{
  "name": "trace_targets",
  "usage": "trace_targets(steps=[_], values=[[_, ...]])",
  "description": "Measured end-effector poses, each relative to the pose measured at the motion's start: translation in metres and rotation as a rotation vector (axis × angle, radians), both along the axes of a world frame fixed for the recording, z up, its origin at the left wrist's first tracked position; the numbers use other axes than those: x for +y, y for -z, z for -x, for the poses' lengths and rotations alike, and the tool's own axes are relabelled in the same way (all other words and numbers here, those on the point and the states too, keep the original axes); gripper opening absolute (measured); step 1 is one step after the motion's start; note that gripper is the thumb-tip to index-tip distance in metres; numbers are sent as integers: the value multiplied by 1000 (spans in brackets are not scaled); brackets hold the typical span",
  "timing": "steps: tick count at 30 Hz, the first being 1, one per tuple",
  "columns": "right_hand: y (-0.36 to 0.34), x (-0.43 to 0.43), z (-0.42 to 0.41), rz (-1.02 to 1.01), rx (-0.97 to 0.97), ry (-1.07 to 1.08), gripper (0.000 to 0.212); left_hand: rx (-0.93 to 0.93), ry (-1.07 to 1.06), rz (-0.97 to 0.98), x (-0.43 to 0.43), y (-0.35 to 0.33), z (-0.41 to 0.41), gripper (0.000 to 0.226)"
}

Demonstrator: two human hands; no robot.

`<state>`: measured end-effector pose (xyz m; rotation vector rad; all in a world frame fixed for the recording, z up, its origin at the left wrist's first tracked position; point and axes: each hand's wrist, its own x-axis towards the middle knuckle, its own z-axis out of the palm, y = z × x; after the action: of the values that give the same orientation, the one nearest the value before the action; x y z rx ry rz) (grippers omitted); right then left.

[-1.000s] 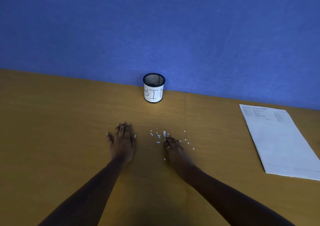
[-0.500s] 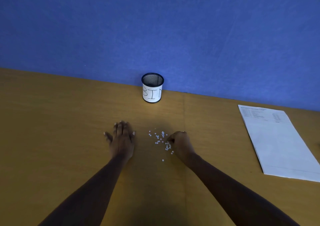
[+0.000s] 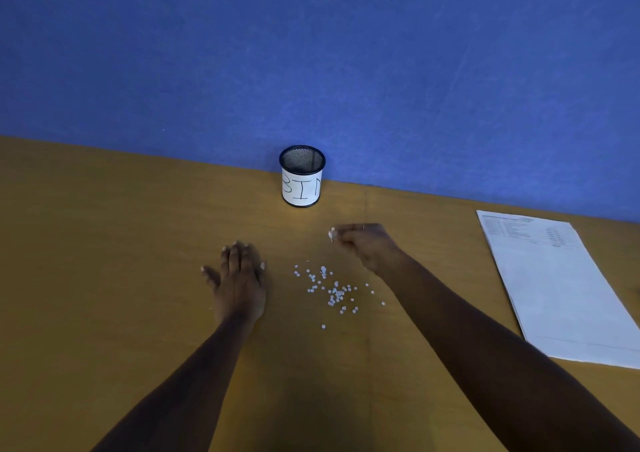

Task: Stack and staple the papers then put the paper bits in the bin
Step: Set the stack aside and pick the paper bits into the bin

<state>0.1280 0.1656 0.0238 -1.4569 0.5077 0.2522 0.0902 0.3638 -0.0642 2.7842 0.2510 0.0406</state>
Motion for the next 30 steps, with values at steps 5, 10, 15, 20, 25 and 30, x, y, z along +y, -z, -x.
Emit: trace_targets(steps=[5, 10, 15, 20, 25, 30], values=[[-39, 11, -48, -122, -112, 39, 31, 4, 5, -29, 1, 0, 2, 55], [-53, 28, -95, 0, -138, 71, 21, -13, 3, -12, 0, 0, 1, 54], [-45, 40, -136, 224, -118, 24, 35, -7, -3, -30, 0, 2, -1, 54], [-31, 47, -157, 465, -122, 10, 26, -4, -9, -32, -1, 3, -1, 54], [-32, 51, -158, 583, -163, -7, 8, -2, -8, -42, -2, 2, -1, 54], [-32, 53, -154, 718, -236, -20, 9, -11, -12, -49, -2, 1, 0, 53]])
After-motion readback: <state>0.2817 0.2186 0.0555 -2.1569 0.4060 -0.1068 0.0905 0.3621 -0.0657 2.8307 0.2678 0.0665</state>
